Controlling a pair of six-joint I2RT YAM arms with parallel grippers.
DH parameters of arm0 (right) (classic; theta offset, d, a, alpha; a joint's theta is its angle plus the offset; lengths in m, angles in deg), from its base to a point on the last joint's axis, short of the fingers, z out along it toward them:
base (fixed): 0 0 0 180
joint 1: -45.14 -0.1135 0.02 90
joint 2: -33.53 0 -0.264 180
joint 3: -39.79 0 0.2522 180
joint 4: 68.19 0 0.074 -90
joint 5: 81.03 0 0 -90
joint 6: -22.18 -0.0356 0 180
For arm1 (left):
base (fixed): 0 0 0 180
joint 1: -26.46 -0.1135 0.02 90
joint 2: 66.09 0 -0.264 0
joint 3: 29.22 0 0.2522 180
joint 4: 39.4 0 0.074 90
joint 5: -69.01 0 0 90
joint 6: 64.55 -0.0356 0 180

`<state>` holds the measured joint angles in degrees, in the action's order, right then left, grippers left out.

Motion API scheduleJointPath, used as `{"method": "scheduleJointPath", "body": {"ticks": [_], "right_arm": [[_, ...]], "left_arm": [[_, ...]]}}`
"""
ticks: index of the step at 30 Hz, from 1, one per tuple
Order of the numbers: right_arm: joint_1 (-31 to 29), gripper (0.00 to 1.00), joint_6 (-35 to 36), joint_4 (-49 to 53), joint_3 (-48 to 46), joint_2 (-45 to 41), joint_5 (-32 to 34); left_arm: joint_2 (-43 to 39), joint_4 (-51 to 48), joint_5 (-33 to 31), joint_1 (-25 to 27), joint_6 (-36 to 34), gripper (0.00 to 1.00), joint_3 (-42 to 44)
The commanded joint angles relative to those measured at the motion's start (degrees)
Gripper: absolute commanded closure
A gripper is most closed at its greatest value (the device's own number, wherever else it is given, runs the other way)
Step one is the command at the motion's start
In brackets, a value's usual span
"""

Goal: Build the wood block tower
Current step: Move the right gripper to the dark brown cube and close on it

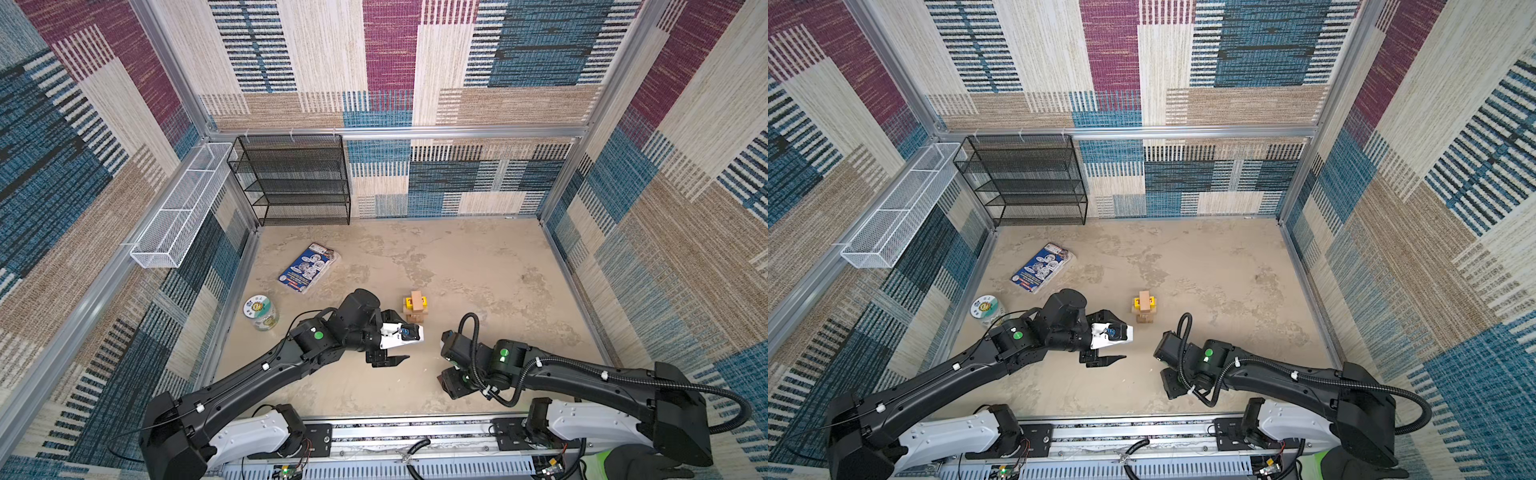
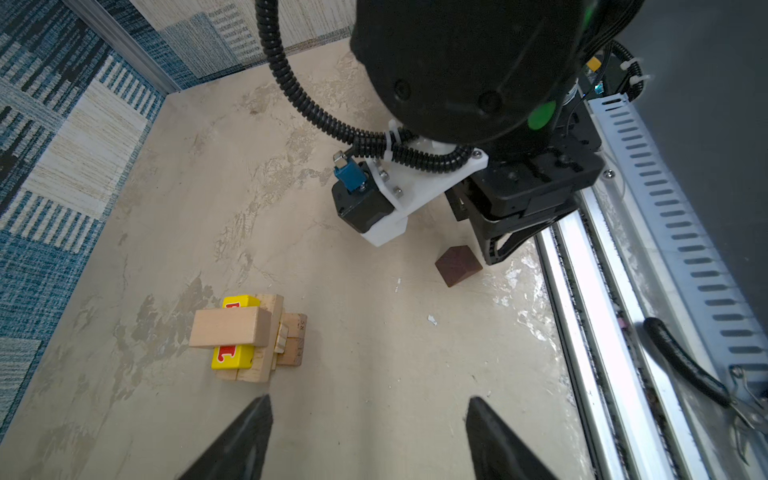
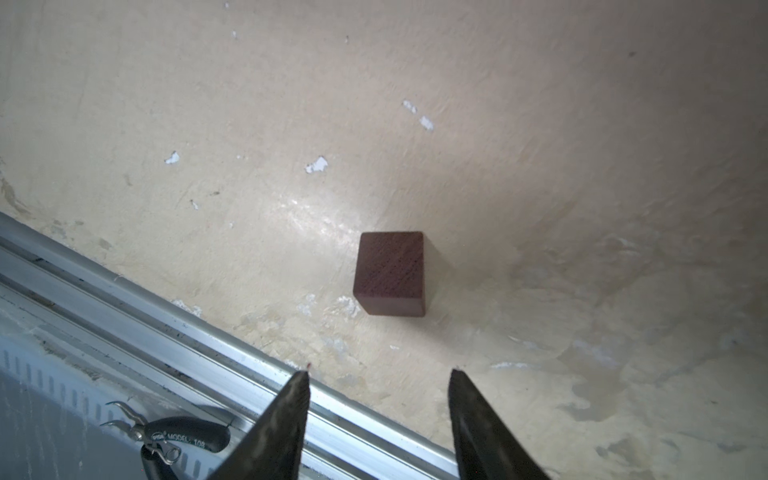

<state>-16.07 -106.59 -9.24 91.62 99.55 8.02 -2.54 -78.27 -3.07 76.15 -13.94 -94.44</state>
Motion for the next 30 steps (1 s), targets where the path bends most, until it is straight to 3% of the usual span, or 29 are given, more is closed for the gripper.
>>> {"method": "scheduleJointPath", "body": {"ticks": [1,11,30], "right_arm": [[-0.15,0.44,-1.02,-3.13,0.13,1.23,1.17],[-0.40,0.45,-1.67,-2.86,0.47,6.57,4.27],[-0.66,0.49,0.04,-5.46,2.11,11.33,4.20]], "left_arm": [[0.16,-0.54,-1.26,0.22,-0.86,0.22,-0.31],[0.27,-0.56,-2.46,0.65,-1.21,0.22,0.05],[0.08,-0.77,-3.59,1.43,-1.36,0.22,0.29]]}}
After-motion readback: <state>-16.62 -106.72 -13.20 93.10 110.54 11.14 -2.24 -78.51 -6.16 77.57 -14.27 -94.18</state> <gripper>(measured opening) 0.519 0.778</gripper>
